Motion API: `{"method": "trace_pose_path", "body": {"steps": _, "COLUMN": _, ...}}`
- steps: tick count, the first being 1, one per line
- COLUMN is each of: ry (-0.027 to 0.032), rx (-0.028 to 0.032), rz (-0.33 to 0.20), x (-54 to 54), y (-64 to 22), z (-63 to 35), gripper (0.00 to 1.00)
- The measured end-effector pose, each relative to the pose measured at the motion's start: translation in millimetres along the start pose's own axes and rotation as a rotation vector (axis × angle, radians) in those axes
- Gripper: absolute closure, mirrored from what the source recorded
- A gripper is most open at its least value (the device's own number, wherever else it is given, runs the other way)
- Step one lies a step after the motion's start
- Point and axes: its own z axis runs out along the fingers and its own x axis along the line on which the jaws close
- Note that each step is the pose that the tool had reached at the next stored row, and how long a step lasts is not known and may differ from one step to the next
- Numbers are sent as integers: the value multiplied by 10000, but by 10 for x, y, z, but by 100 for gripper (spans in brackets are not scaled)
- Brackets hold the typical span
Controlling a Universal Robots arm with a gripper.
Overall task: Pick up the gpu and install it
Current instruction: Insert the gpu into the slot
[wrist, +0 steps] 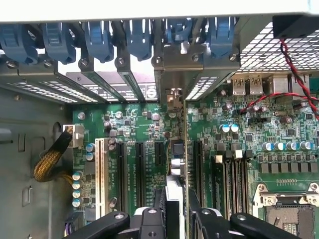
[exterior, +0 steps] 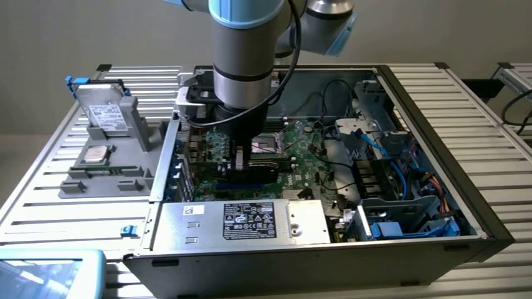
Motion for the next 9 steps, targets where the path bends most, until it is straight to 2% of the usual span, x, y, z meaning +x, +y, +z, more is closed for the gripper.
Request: {"method": "trace_pose_path", "body": {"steps": 9, "ry": -7, "rx": -1, "rz": 0, "x": -6, "y": 19, "z": 11, "gripper": 72}}
